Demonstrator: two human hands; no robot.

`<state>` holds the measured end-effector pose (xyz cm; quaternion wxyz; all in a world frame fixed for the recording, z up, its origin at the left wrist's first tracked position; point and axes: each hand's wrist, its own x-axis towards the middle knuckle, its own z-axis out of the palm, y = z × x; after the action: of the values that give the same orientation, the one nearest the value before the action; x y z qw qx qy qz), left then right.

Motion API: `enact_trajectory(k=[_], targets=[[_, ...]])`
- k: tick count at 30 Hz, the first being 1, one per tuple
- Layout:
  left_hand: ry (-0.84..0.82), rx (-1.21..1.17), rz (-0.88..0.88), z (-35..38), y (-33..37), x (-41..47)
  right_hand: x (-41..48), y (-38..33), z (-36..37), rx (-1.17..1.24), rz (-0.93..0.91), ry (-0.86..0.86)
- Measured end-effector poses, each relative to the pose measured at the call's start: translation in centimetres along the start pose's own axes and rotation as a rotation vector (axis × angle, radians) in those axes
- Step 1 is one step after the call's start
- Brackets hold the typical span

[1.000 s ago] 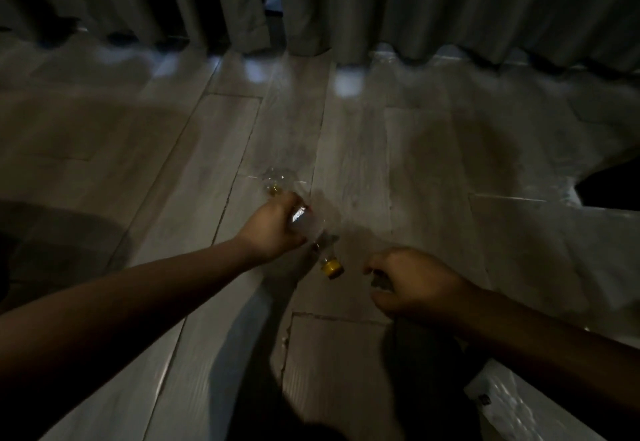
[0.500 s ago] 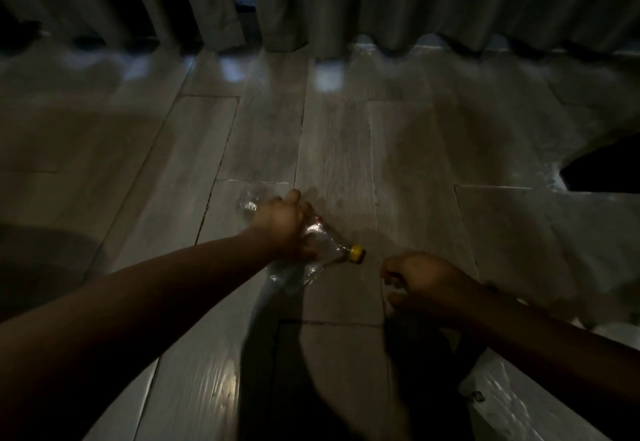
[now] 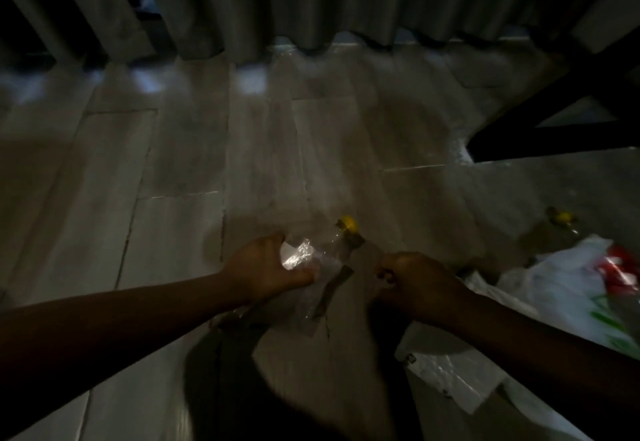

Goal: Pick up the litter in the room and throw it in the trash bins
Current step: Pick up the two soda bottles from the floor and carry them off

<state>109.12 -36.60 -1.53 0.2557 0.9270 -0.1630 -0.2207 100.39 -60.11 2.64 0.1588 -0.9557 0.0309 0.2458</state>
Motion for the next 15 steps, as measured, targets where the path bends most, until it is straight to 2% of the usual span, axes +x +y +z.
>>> enact_trajectory(k=[3, 9, 13, 15], targets=[[-0.076, -0.076, 0.013, 0.7, 3.5, 0.3, -2.2, 2.8, -0.5, 0.082, 0.026, 0.097], [-0.054, -0.27, 0.0, 4.2, 9.7, 1.8, -7.5, 8.5, -1.3, 0.093, 0.165, 0.34], [-0.072, -0.363, -0.004, 7.1, 12.0, 1.4, -11.0, 10.8, 0.5, 0.039, 0.219, 0.344], [-0.114, -0.395, 0.005, 7.9, 12.7, 1.1, -11.9, 11.8, 1.8, 0.121, 0.263, 0.356]])
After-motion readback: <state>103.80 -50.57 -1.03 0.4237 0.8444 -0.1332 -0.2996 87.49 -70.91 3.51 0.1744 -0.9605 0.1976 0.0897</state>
